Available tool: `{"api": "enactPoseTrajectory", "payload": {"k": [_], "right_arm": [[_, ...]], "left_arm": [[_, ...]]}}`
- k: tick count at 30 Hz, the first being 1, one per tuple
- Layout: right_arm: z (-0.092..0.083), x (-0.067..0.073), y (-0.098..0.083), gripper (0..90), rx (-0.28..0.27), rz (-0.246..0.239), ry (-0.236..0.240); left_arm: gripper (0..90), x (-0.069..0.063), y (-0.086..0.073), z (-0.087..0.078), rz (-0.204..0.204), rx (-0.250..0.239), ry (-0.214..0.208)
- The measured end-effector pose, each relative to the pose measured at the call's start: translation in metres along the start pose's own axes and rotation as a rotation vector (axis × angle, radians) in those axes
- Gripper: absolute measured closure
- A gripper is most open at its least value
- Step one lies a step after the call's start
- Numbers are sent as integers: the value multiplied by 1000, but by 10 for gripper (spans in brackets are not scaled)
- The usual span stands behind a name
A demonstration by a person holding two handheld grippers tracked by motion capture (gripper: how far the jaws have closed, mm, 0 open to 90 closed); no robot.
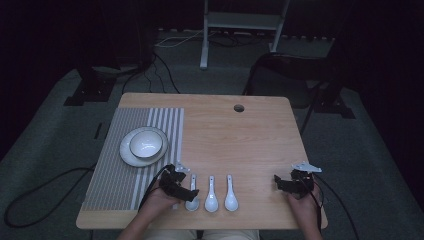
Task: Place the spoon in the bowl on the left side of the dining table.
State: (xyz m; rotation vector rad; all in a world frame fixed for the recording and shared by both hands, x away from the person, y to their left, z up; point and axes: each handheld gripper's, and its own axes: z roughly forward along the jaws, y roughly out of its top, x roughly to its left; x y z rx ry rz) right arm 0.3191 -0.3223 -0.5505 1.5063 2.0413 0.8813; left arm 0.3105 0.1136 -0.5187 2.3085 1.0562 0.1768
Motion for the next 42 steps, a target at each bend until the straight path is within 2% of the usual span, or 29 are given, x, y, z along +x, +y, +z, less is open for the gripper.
{"api": "enactPoseTrajectory", "payload": {"k": [6,11,15,19,21,23,28,38,42], "right_arm": [[0,0,0,116,0,0,0],[0,0,0,117,-1,0,0],[0,0,0,117,-1,0,-1],[0,0,0,118,-1,0,-1],[0,0,0,117,0,0,-1],[0,0,0,118,0,0,-1],[0,0,0,119,-1,0,-2],[0,0,0,119,-2,2,-4],[0,0,0,119,-2,2,-4]], "left_arm": [[142,0,3,5,-9,5,-11],[144,-5,6,14,-8,20,-4],[159,-9,9,16,13,26,34],[286,-15,6,14,51,19,78],[389,-15,5,12,60,15,84],[471,-16,4,11,88,15,97],[732,-16,2,9,124,11,65],[753,-12,1,7,116,16,62],[753,-8,-1,4,100,6,70]]}}
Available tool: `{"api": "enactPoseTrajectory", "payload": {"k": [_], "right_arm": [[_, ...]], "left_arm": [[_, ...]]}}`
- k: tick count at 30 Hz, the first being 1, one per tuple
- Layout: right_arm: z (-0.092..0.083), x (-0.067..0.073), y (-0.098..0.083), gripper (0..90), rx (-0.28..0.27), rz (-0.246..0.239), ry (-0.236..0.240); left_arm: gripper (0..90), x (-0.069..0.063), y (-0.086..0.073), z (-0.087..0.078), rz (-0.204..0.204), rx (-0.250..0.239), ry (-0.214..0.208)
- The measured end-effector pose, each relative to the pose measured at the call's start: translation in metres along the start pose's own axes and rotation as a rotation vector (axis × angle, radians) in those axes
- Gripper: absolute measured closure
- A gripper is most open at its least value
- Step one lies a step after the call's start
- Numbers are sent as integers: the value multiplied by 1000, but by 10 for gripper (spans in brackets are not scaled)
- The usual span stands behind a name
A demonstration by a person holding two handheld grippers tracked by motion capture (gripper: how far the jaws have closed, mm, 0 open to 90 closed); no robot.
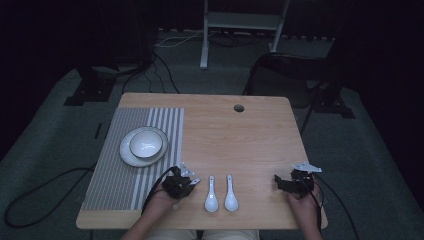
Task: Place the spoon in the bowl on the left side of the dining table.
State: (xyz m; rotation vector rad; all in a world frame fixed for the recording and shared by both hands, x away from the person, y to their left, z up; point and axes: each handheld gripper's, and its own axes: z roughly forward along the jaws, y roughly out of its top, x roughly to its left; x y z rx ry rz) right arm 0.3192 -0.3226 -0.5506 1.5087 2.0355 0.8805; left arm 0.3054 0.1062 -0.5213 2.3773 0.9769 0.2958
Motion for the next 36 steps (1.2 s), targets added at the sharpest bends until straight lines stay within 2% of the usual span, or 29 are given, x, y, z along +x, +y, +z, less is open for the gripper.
{"api": "enactPoseTrajectory", "payload": {"k": [13,24,36], "right_arm": [[0,0,0,119,0,0,0],[0,0,0,119,0,-1,0],[0,0,0,119,0,0,-2]], "left_arm": [[753,7,1,-15,-19,-39,1],[753,16,-2,-26,-41,-61,20],[753,35,-1,-49,-97,-127,51]]}}
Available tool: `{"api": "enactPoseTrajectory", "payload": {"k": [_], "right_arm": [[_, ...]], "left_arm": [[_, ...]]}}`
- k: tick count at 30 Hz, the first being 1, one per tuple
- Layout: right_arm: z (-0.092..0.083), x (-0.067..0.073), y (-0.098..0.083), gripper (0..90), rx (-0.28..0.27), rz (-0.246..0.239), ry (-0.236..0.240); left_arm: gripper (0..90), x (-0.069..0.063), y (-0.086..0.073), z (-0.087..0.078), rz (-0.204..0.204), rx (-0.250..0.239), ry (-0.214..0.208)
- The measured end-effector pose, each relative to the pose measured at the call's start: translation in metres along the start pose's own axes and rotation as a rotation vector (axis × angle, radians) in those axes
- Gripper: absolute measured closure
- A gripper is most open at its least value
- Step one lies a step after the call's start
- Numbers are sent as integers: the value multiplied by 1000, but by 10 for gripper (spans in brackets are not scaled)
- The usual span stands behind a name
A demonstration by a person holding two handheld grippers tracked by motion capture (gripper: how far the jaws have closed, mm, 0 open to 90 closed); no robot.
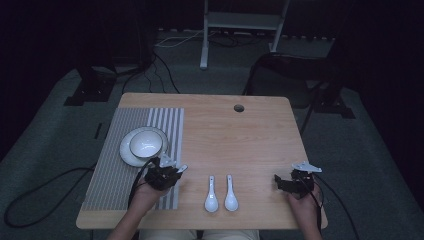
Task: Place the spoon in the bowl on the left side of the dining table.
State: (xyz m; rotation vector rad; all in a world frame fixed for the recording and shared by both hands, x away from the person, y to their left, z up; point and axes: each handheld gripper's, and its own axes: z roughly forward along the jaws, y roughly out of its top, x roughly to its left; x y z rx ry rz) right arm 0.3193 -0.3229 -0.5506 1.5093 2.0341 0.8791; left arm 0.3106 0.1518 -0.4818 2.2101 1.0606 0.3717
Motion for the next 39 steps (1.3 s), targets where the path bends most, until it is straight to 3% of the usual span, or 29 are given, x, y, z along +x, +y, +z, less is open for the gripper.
{"api": "enactPoseTrajectory", "payload": {"k": [14,22,33,39], "right_arm": [[0,0,0,119,0,0,0],[0,0,0,119,0,1,0],[0,0,0,119,0,1,0],[0,0,0,119,0,1,0]], "left_arm": [[753,29,11,-20,-49,-52,56],[753,56,25,-32,-91,-90,110],[753,92,44,-31,-148,-117,176],[753,111,55,-20,-174,-117,190]]}}
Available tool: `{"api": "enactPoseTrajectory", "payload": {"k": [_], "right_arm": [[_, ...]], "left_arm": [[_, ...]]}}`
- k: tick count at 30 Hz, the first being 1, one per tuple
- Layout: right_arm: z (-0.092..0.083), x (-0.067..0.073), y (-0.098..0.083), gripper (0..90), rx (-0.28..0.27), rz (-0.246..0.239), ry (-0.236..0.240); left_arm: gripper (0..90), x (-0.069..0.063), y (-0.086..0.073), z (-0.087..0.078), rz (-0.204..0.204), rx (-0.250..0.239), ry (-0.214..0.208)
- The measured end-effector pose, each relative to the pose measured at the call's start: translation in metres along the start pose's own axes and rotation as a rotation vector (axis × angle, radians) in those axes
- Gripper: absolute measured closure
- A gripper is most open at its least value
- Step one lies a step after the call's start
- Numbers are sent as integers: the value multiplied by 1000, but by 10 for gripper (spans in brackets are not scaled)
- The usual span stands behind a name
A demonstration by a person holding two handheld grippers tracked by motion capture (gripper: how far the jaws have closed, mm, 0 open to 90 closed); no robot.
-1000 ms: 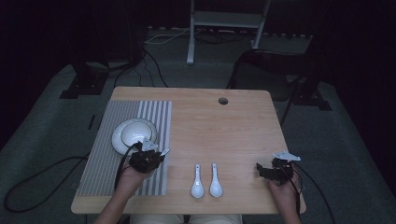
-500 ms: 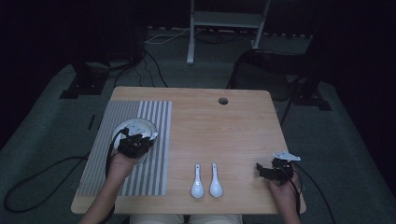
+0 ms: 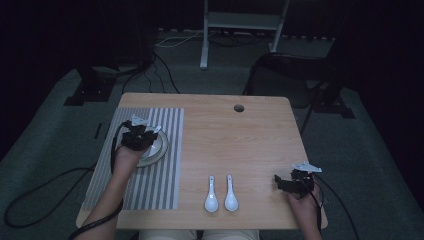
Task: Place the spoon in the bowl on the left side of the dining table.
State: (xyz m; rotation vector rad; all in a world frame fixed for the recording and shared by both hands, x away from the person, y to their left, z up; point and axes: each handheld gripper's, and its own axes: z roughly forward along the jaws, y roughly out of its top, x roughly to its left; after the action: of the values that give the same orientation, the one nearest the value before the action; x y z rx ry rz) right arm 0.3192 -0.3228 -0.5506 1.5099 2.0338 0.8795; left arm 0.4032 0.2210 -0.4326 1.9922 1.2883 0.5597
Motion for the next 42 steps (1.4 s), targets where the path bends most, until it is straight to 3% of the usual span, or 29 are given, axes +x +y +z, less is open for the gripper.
{"api": "enactPoseTrajectory", "payload": {"k": [6,7,8,13,15,17,19,26,34,36,41,42], "right_arm": [[0,0,0,119,0,-1,0],[0,0,0,119,0,0,0],[0,0,0,119,0,0,0],[0,0,0,119,0,2,-2],[0,0,0,119,0,1,-2],[0,0,0,119,0,1,-2],[0,0,0,119,0,1,-2],[0,0,0,119,0,1,-2],[0,0,0,120,0,1,-2],[0,0,0,119,0,1,-2],[0,0,0,120,0,1,-2],[0,0,0,120,0,1,-2]], "left_arm": [[752,12,6,16,-22,-4,-5],[893,13,6,17,-30,-15,1],[893,15,6,18,-43,-14,0],[893,19,3,29,-46,44,15],[891,21,-2,33,-43,82,-16],[826,20,-6,38,-24,119,-31],[817,18,-9,40,-7,135,-23],[808,18,-10,42,-11,155,-7],[655,18,-21,27,-29,136,31],[654,18,-26,21,-36,123,28],[447,17,-34,12,-63,103,28],[447,17,-36,11,-72,103,32]]}}
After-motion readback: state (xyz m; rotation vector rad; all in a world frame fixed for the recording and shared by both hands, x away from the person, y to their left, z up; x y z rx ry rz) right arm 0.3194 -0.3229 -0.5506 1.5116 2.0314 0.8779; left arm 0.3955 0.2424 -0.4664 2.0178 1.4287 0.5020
